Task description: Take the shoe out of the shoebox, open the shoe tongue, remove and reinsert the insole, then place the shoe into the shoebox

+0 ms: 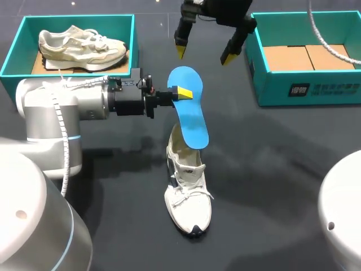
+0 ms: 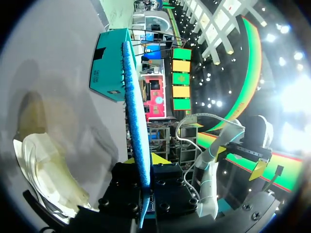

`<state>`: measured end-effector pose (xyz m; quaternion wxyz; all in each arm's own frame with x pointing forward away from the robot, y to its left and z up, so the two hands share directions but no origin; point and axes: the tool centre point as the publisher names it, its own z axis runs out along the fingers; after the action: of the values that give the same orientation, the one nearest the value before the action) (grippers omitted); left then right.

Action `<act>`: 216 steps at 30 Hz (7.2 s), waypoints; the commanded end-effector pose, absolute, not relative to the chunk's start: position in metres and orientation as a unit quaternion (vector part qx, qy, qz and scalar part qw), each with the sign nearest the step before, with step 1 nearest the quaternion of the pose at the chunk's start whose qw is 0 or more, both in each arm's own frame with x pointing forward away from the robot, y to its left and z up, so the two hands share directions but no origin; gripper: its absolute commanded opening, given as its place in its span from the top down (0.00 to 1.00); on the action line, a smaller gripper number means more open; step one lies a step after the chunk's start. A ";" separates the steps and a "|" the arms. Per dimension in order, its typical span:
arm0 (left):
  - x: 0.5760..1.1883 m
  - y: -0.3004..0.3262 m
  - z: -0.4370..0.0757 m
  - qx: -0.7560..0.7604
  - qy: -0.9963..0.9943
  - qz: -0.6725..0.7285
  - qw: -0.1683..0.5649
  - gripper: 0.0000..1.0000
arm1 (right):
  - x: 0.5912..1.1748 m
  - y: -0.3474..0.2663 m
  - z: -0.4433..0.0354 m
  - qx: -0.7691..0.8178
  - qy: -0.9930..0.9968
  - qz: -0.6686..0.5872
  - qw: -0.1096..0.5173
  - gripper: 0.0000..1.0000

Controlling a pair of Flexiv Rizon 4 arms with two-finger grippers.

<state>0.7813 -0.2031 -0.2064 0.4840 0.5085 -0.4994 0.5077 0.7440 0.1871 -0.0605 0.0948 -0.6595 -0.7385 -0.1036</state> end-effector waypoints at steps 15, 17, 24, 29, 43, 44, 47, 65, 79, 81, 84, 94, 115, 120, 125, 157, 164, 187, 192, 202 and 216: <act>0.781 -0.203 -0.207 0.508 -0.499 0.508 0.484 1.00 | 0.753 0.203 -0.068 -0.669 -0.743 -0.006 -0.021 0.00; 0.781 -0.203 -0.207 0.508 -0.499 0.508 0.484 1.00 | 0.753 0.202 -0.069 -0.670 -0.742 -0.009 -0.017 0.00; 0.781 -0.203 -0.207 0.508 -0.499 0.508 0.484 1.00 | 0.753 0.189 -0.069 -0.676 -0.735 -0.056 0.012 0.00; 0.781 -0.203 -0.207 0.508 -0.499 0.508 0.484 1.00 | 0.755 0.181 -0.070 -0.672 -0.732 -0.100 0.053 0.00; 0.781 -0.203 -0.207 0.508 -0.499 0.508 0.484 1.00 | 0.761 0.162 -0.073 -0.647 -0.713 -0.204 0.175 0.00; 0.781 -0.203 -0.207 0.508 -0.499 0.508 0.484 1.00 | 0.760 0.161 -0.073 -0.646 -0.711 -0.209 0.183 0.00; 0.781 -0.203 -0.207 0.508 -0.499 0.508 0.484 1.00 | 0.760 0.159 -0.074 -0.642 -0.707 -0.220 0.201 0.00; 0.781 -0.203 -0.207 0.508 -0.499 0.508 0.484 1.00 | 0.763 0.144 -0.100 -0.602 -0.662 -0.319 0.312 0.00; 0.781 -0.203 -0.207 0.508 -0.499 0.508 0.484 1.00 | 0.760 0.137 -0.129 -0.583 -0.624 -0.367 0.369 0.00; 0.781 -0.203 -0.207 0.508 -0.499 0.508 0.484 1.00 | 0.760 0.137 -0.131 -0.578 -0.620 -0.377 0.374 0.00; 0.781 -0.203 -0.207 0.508 -0.499 0.508 0.484 1.00 | 0.758 0.137 -0.135 -0.574 -0.611 -0.388 0.384 0.00; 0.781 -0.203 -0.207 0.508 -0.499 0.508 0.484 1.00 | 0.753 0.141 -0.152 -0.570 -0.587 -0.406 0.407 0.00; 0.772 -0.177 -0.172 0.378 -0.561 0.654 0.338 1.00 | 0.754 0.150 -0.168 -0.545 -0.572 -0.428 0.439 0.00; 0.766 -0.172 -0.159 0.307 -0.576 0.710 0.263 1.00 | 0.754 0.151 -0.169 -0.543 -0.567 -0.431 0.444 0.00; 0.769 -0.169 -0.150 0.239 -0.591 0.745 0.196 1.00 | 0.753 0.152 -0.170 -0.542 -0.558 -0.439 0.450 0.00; 0.784 -0.158 -0.146 -0.075 -0.648 0.750 -0.111 1.00 | 0.753 0.152 -0.170 -0.542 -0.558 -0.439 0.450 0.00; 0.777 -0.150 -0.149 -0.188 -0.636 0.708 -0.242 1.00 | 0.753 0.152 -0.170 -0.542 -0.558 -0.439 0.450 0.00; 0.756 -0.150 -0.160 -0.429 -0.514 0.561 -0.487 1.00 | 0.753 0.152 -0.170 -0.542 -0.558 -0.439 0.450 0.00; 0.754 -0.153 -0.162 -0.459 -0.493 0.500 -0.544 1.00 | 0.753 0.152 -0.170 -0.542 -0.558 -0.439 0.450 0.00; 0.766 -0.160 -0.161 -0.472 -0.481 0.453 -0.583 1.00 | 0.753 0.152 -0.170 -0.542 -0.558 -0.439 0.450 0.00; 0.782 -0.174 -0.165 -0.463 -0.511 0.455 -0.562 1.00 | 0.754 0.174 -0.175 -0.503 -0.608 -0.455 0.413 0.00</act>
<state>0.7774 -0.1690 -0.1667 0.5660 0.4603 0.5101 -0.4555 0.7500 0.1660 -0.1737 0.4136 -0.5019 -0.6069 -0.4569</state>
